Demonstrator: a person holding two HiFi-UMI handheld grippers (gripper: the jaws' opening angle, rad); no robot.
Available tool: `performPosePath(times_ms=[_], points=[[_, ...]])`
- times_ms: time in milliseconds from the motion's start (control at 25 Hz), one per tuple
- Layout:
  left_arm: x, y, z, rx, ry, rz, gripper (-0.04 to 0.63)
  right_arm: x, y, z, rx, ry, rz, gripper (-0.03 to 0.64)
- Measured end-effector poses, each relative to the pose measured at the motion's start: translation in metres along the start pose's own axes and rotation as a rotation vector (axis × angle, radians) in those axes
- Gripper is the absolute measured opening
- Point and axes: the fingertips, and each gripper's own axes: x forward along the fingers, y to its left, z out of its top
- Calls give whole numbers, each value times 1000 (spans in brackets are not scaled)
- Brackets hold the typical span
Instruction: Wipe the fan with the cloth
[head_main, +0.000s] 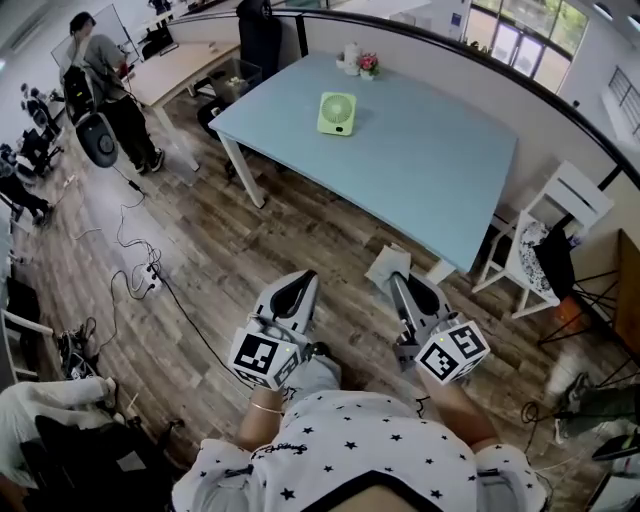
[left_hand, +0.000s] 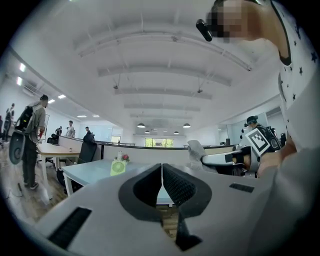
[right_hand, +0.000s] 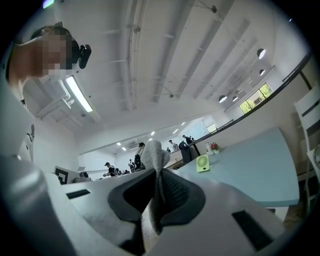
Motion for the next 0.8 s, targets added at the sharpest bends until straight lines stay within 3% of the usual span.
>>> performPosePath(times_ms=[440,800], points=[[26,103,0,-18,19,-18,32,107,-4,-4,0,17,-29,28],[35,153,-4,-39,16,-42,32,153,-5,-10,-10,25,-65,28]])
